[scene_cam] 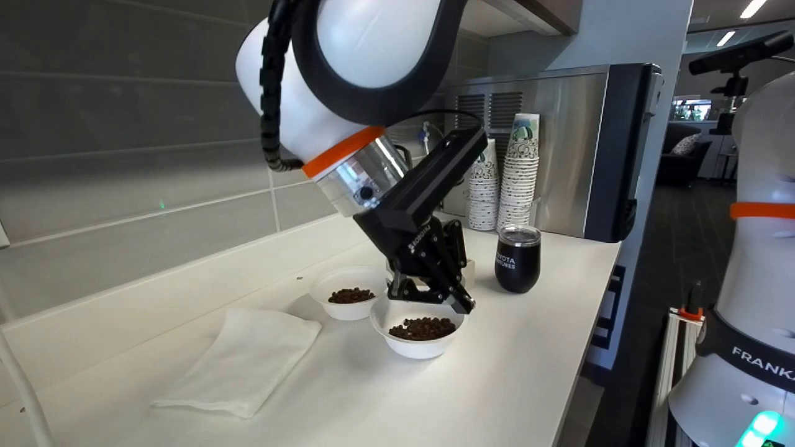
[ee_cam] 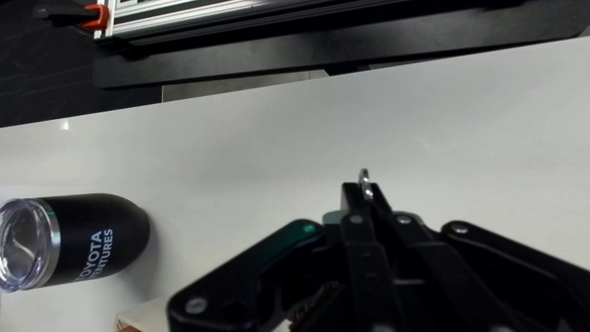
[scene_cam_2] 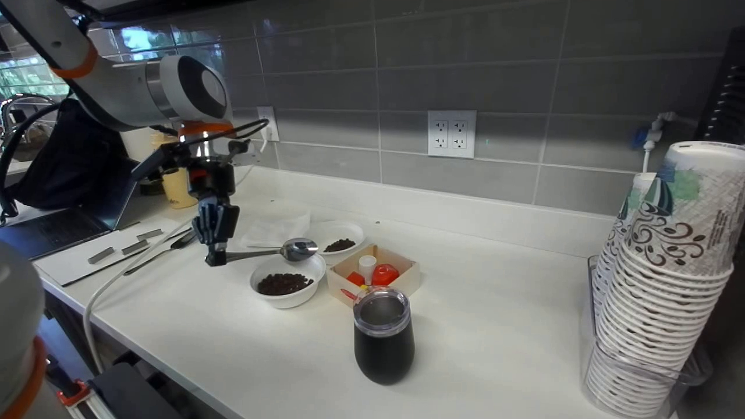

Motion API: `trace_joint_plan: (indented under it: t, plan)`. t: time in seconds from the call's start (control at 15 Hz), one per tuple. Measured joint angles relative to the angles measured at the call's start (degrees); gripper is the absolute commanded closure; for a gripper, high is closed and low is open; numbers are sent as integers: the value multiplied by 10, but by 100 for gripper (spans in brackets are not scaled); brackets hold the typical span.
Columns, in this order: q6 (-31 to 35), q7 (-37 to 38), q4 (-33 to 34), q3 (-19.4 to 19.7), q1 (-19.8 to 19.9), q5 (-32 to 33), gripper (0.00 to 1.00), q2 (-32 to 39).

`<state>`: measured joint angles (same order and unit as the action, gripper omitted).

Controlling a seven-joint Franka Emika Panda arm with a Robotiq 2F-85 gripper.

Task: Use the spoon to stir in the closest bowl, then transfer a spoonful of contents from the closest bowl to the furthest bowl

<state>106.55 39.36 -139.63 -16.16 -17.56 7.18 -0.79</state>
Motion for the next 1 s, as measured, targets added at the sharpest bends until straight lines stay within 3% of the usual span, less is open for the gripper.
trace_joint_plan:
  t: [0.53,1.0]
  plan:
    - [75,-177,-73,41,31,-145,99,-102]
    - [68,-249,-134,52,33,-222,99,-168]
